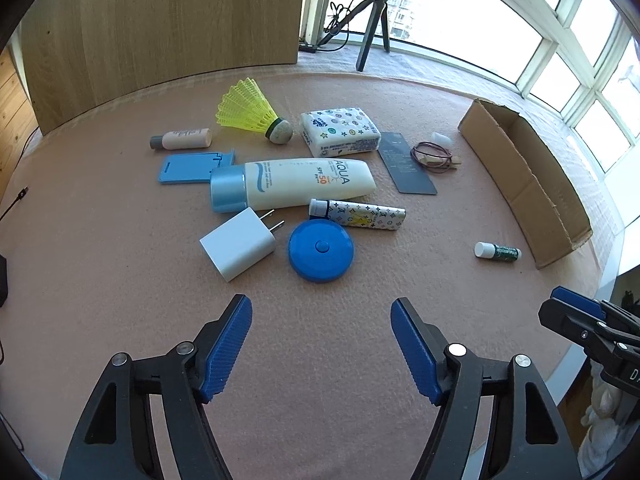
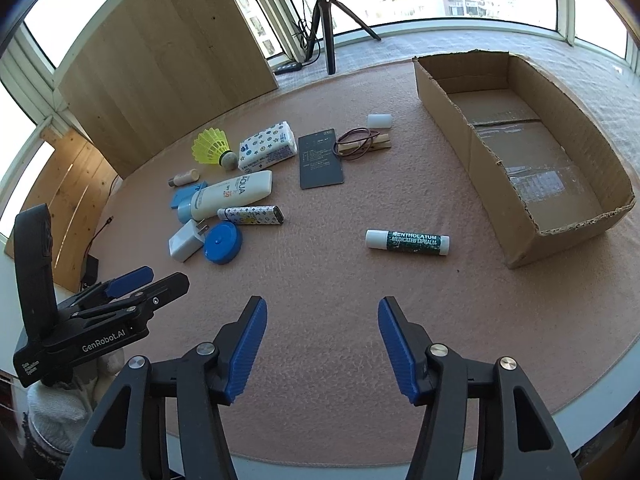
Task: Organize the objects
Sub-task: 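Move the left tool over the blue round tape measure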
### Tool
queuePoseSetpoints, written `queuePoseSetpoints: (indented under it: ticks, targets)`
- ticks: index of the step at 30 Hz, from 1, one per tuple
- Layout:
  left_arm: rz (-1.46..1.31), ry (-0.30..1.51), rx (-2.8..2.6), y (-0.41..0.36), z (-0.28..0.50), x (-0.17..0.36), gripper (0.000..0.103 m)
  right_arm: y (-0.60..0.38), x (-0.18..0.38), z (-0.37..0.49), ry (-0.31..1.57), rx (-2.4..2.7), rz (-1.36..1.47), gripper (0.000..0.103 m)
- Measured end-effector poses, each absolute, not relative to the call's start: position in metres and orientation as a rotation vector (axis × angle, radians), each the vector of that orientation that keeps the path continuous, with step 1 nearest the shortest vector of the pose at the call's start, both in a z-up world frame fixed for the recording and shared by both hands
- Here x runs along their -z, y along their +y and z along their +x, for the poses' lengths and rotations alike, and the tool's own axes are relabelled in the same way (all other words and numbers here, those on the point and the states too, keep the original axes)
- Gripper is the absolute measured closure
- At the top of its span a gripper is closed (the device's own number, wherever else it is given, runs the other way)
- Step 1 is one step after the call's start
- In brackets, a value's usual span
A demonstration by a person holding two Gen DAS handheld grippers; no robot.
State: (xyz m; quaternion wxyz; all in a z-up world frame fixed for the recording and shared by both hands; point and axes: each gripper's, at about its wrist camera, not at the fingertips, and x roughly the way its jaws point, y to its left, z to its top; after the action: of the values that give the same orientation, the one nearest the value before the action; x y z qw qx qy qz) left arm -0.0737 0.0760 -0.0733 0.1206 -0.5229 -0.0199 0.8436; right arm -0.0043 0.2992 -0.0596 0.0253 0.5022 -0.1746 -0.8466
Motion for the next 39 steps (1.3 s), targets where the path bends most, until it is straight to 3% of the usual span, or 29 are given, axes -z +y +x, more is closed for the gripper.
queuePoseSetpoints:
  ticks: [4, 21, 23, 39]
  targets:
    - [-1.568, -0.087, -2.426, 0.079, -0.094, 0.083, 0.044, 0.301, 0.061, -0.005, -0.545, 2.623, 1.562, 0.049]
    - [-1.637, -0.074, -2.390, 0.099, -0.149, 0.116, 0.044, 0.328, 0.068, 0.010, -0.622, 2.671, 1.591, 0.049]
    - [-1.645, -0.067, -2.378, 0.101, -0.151, 0.121, 0.049, 0.330, 0.068, 0.011, -0.624, 2.671, 1.594, 0.049]
    - [-1.586, -0.094, -2.353, 0.122, -0.095, 0.125, 0.049, 0.320, 0.073, 0.002, -0.591, 2.634, 1.607, 0.049]
